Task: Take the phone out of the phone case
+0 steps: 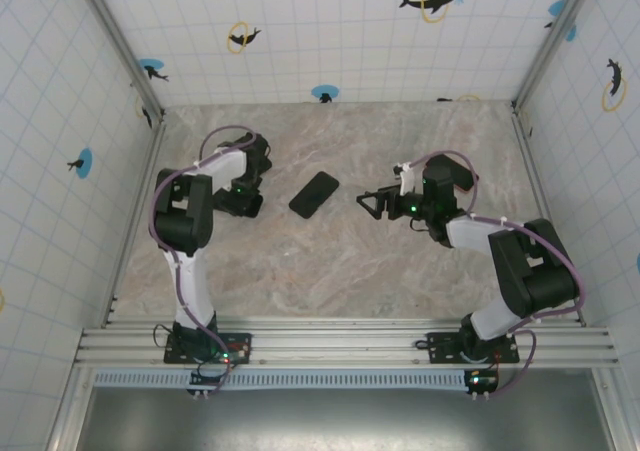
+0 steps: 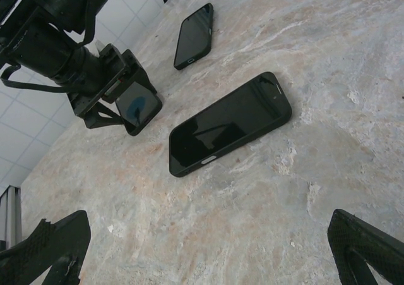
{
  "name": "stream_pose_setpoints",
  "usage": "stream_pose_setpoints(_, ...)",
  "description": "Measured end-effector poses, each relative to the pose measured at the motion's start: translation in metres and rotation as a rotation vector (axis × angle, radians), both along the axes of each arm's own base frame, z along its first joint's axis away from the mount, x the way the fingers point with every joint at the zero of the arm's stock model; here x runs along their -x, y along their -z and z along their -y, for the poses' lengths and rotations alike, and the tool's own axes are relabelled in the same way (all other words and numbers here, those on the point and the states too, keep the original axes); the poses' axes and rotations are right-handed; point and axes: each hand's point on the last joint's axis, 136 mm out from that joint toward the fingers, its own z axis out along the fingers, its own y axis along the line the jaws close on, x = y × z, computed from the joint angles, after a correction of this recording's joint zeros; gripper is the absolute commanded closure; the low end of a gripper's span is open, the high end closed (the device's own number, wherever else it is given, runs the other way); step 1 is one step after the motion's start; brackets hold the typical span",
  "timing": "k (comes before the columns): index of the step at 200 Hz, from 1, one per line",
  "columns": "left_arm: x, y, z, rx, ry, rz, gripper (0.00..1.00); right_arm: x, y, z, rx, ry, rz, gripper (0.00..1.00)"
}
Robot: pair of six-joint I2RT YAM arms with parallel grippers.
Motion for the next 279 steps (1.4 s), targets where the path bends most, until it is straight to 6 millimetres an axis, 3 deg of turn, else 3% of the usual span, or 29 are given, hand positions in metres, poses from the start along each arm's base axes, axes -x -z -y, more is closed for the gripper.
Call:
stream_pose_setpoints(73, 0.009, -0.007, -0.002, 0.004, 0.047, 0.019, 0.28, 0.002, -0.004, -0.001, -0.057, 0.014, -0.029, 0.01)
stream_pose_setpoints(128, -0.001, -0.061, 0.017, 0.013, 0.173, 0.157, 0.29, 0.006, -0.012, -0.019, -0.132, 0.012, -0.068, 0.01)
stream_pose_setpoints(160, 0.001, -0.082, 0.046, 0.009, 0.316, 0.206, 0.29, 0.011, -0.009, -0.037, -0.177, -0.006, -0.119, 0.01)
stream_pose_setpoints(197, 0.005, -0.112, 0.101, 0.000, 0.585, 0.306, 0.28, 0.010, -0.015, -0.068, -0.221, -0.040, -0.152, 0.02)
stream_pose_setpoints(225, 0.009, -0.128, 0.132, 0.015, 0.736, 0.376, 0.29, 0.011, -0.020, -0.090, -0.248, -0.063, -0.156, 0.09)
stream_pose_setpoints(279, 0.019, -0.129, 0.166, 0.019, 0.914, 0.419, 0.30, 0.015, -0.014, -0.116, -0.267, -0.082, -0.188, 0.31)
